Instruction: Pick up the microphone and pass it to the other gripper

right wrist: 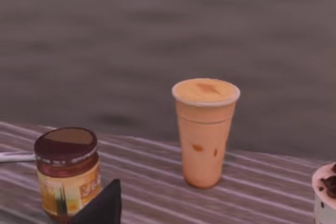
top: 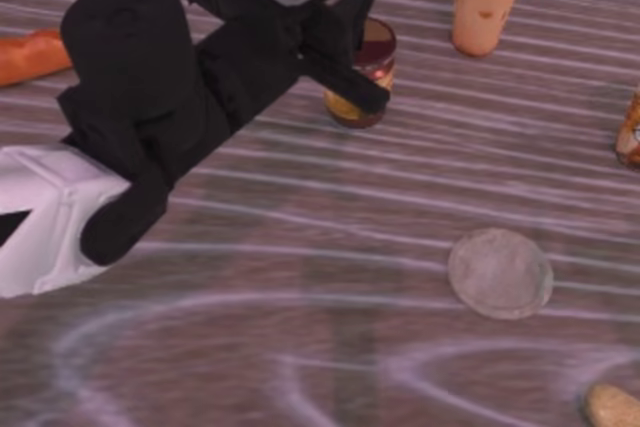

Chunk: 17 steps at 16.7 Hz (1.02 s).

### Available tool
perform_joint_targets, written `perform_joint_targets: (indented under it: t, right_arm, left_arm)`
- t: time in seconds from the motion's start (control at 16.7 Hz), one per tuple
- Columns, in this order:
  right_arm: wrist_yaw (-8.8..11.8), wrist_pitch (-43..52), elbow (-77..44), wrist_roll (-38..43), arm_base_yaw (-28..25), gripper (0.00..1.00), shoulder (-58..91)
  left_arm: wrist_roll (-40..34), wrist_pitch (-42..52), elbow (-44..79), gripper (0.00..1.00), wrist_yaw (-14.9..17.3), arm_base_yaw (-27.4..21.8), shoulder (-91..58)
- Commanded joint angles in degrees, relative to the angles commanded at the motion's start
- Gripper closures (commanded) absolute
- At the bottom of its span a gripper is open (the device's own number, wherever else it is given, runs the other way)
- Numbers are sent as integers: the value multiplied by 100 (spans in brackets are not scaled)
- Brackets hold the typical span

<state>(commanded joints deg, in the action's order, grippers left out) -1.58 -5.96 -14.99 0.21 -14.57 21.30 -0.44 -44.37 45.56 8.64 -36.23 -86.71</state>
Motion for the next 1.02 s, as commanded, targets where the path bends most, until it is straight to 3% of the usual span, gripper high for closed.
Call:
perform_joint_targets:
  t: [0.6, 0.78, 1.02]
  right_arm:
    - [-279, -1204, -2709, 139, -2413, 0, 4007]
    - [-316, -1297, -2994, 144, -2717, 0, 4476]
    - [-320, -1303, -3018, 145, -2744, 0, 4519]
  left_arm:
    - [0, 0, 0, 100, 0, 0, 0]
    - [0, 0, 0, 100, 0, 0, 0]
    - [0, 0, 0, 100, 0, 0, 0]
